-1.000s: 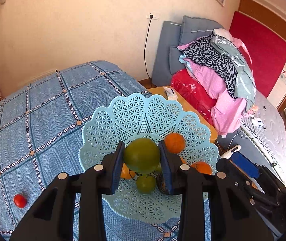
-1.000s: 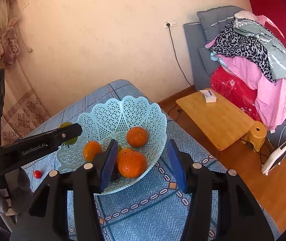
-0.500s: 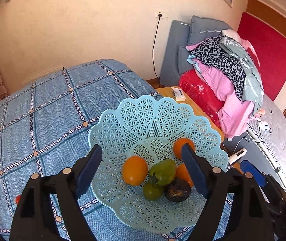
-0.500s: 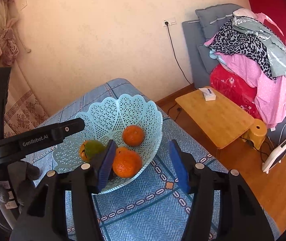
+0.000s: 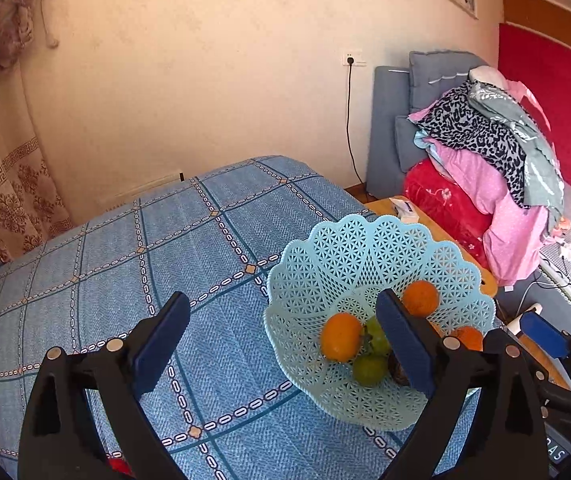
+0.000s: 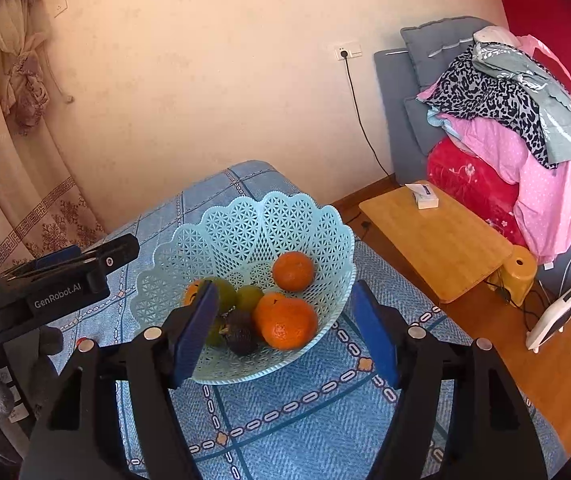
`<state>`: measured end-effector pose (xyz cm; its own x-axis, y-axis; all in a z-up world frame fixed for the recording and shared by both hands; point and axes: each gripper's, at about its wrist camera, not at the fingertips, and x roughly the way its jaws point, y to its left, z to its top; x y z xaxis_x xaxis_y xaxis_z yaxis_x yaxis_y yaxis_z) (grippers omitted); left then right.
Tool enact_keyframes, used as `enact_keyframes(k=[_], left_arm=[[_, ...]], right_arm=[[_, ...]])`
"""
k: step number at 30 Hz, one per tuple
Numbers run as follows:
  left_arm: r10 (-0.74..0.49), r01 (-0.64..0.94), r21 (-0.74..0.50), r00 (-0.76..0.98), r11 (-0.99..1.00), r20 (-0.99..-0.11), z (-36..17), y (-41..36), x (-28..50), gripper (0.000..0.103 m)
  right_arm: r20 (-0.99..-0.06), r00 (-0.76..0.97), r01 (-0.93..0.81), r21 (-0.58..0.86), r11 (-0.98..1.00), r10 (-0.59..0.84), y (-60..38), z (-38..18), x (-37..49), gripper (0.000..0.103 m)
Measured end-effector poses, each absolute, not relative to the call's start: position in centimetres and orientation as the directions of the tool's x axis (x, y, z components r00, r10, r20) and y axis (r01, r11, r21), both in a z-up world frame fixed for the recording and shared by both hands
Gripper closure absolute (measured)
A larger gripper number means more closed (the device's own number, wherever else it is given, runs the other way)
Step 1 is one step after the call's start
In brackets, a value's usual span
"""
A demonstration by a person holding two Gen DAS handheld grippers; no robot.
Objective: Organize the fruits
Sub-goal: 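Move both open tools back toward the red tomatoes on the bed, then grasp a red tomato with the left tool while the right tool grasps the other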
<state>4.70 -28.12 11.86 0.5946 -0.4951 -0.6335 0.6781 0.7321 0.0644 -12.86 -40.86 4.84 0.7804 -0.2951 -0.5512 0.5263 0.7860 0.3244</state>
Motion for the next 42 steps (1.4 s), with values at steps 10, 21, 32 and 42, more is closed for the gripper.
enact_keyframes(k=[10, 21, 32, 42], left_arm=[[-0.461, 0.625, 0.046, 0.622, 0.780, -0.633, 12.0, -23.5, 5.1, 0.010], [-0.384, 0.530, 0.038, 0.661, 0.847, -0.645, 11.3, -17.0, 6.2, 0.010], [-0.311, 0.456, 0.033, 0.657, 0.889, -0.687, 9.0, -11.2, 6.6, 0.010], [-0.272, 0.404, 0.007, 0.628, 0.915, -0.729, 6.0, -7.9, 6.3, 0.010]], right_arm=[[-0.544, 0.800, 0.475, 0.313, 0.822, -0.255, -38.0, 5.6, -11.5, 0.032], [-0.545, 0.817, 0.400, 0.299, 0.866, -0.189, -34.3, 5.7, -9.2, 0.032], [-0.561, 0.818, 0.331, 0.284, 0.900, -0.124, -31.2, 5.4, -7.1, 0.032], [-0.590, 0.804, 0.285, 0.263, 0.922, -0.081, -28.9, 4.4, -5.8, 0.032]])
